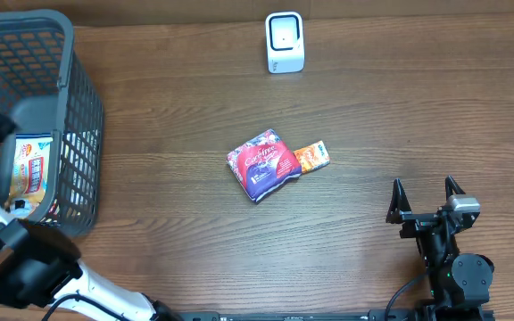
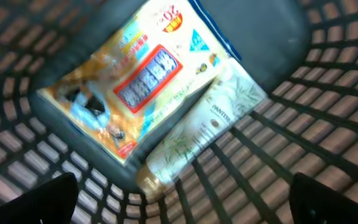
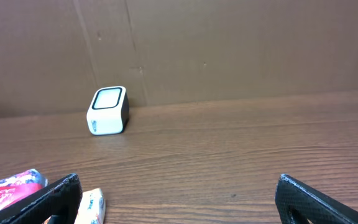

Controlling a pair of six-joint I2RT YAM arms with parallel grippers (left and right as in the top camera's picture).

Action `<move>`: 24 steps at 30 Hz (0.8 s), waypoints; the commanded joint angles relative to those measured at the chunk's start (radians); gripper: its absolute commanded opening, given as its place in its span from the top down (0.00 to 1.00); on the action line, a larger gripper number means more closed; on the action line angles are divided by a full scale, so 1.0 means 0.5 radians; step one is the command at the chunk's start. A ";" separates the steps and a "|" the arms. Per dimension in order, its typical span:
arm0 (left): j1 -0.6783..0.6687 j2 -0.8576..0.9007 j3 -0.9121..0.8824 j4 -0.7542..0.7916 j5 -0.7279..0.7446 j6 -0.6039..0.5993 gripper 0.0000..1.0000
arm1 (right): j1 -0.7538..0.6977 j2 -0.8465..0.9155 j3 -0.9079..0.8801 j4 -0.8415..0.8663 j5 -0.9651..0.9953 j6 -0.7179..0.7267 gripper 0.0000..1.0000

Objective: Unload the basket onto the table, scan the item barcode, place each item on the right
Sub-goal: 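Reach the left gripper into the basket and grasp the yellow wipes pack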

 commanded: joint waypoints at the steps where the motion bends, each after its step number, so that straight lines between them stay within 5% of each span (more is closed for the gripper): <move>1: -0.201 -0.005 -0.253 0.175 -0.425 0.028 0.00 | 0.002 -0.014 -0.021 0.011 0.018 -0.002 0.00; 8: -0.269 -0.005 -0.642 0.533 -0.580 0.017 0.12 | 0.002 -0.014 -0.021 0.011 0.018 -0.002 0.00; 23: -0.256 -0.005 -1.546 1.413 -0.910 0.266 0.16 | 0.002 -0.014 -0.021 0.011 0.018 -0.002 0.00; 24: -0.256 -0.005 -1.567 1.432 -0.910 0.278 0.31 | 0.002 -0.014 -0.021 0.010 0.018 -0.002 0.00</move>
